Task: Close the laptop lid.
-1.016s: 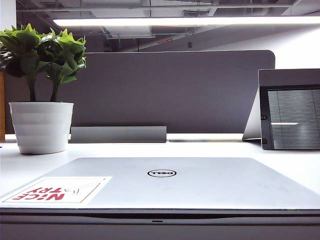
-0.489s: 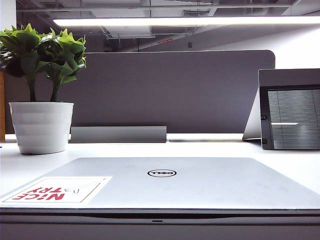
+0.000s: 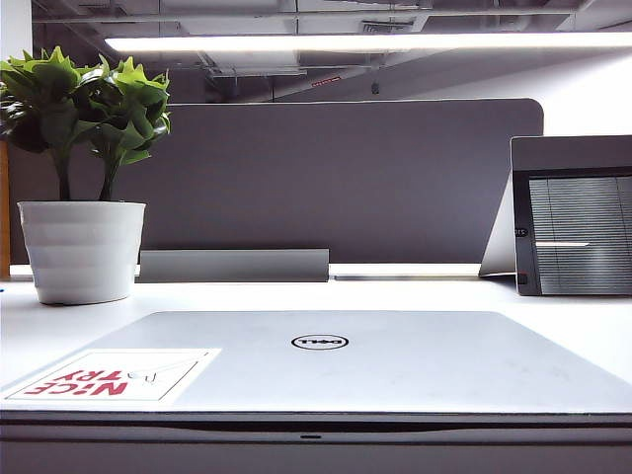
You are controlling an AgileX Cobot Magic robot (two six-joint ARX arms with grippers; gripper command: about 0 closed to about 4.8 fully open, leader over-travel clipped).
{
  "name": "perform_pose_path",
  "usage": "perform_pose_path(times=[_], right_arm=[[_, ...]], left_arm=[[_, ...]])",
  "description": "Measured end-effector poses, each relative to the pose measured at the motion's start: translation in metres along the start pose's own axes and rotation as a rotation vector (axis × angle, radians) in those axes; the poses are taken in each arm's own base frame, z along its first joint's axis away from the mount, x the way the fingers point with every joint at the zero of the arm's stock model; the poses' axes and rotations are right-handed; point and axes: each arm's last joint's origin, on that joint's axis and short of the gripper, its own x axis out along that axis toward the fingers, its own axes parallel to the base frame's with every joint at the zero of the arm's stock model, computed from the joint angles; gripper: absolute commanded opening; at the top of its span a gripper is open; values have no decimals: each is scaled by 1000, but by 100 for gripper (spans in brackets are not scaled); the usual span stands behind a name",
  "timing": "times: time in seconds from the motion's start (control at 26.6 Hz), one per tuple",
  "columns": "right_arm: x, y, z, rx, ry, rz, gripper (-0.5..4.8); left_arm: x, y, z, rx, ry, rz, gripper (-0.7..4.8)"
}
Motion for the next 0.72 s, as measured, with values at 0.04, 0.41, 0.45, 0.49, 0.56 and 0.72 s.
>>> perform_pose_path(times=[0.04, 0.41, 0.45, 0.49, 0.56, 0.72], right_arm=[[0, 0, 0, 0, 0, 0, -4], [0, 0, 0, 0, 0, 0, -4], [0, 0, 0, 0, 0, 0, -5], [0, 0, 0, 0, 0, 0, -4], [0, 0, 0, 0, 0, 0, -4], [0, -1, -1, -17, 10, -20, -4]], left_arm=[[0, 0, 0, 0, 0, 0, -5], [0, 0, 0, 0, 0, 0, -5], [0, 0, 0, 0, 0, 0, -5], [0, 0, 0, 0, 0, 0, -5], [0, 0, 0, 0, 0, 0, -5], [0, 0, 0, 0, 0, 0, -5]])
